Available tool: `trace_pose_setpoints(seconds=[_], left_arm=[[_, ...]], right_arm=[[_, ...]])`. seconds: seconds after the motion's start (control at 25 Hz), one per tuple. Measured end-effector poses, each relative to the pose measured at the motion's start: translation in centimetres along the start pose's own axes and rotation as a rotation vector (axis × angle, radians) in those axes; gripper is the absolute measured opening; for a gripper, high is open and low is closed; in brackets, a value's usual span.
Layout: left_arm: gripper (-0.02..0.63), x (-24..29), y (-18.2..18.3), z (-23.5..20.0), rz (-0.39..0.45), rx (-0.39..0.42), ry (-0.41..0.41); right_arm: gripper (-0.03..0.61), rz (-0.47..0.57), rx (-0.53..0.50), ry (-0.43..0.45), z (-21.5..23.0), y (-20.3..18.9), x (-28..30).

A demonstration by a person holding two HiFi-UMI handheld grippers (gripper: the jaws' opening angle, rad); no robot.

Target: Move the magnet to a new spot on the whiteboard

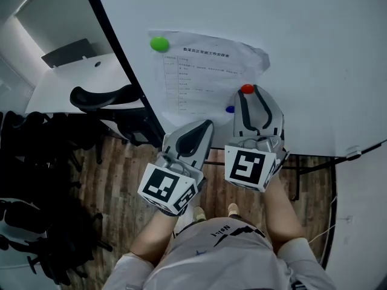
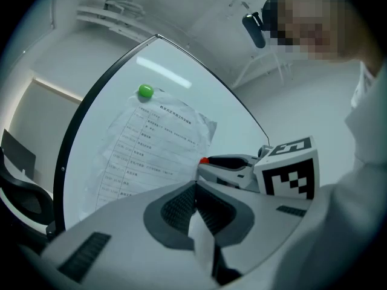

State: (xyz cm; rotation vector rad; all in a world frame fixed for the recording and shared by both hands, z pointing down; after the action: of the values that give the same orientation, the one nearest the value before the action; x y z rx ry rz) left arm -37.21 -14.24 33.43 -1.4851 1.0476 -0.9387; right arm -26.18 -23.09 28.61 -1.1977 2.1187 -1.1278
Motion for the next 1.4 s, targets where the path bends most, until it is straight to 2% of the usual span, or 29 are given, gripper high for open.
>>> trace_pose_setpoints(seconds=[0.2,0.44,0.68,1.08,1.2,1.4], left_arm=[[0.011,0.1,-0.2,-0.4,-0.001,-0.007,-0.024],[0.011,0.2,-0.2,-0.2,0.002,-0.011,-0.036],[0.011,0.4,-0.1,1.2,-0.003,-0.008,-0.050],[0.011,2.3,0.2,6.8,0.000,-0.008,-0.124],[0.011,3.2,0.4,8.8,0.000,-0.003,-0.151],[0.011,4.1,1.2,12.1,0.010,0.008,-0.188]], right_arm=[[0.130,-0.041,0.026,-0.019,-0.2,-0.1,0.0],[0.129,-0.006,0.046,-0.001,0.5,-0.1,-0.3],[0.127,0.032,0.129,0.068,1.3,-0.5,-1.7],[0.129,0.060,0.326,0.155,6.9,-2.9,-6.7],[0.128,0.063,0.348,0.153,8.7,-3.6,-8.3],[0.129,0.060,0.318,0.122,11.8,-5.0,-10.6]])
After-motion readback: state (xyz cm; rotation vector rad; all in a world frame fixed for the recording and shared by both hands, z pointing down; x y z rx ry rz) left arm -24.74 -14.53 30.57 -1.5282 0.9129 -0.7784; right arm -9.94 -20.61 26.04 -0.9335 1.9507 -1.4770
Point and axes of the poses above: the fingertips, and each gripper's own axes: x forward along the fingers, z to its right, y out of its top, the point moved 7 cm from there along -x, backward along the fingers, and after that the axes turned 8 degrees about -z, right-handed, at the moved point
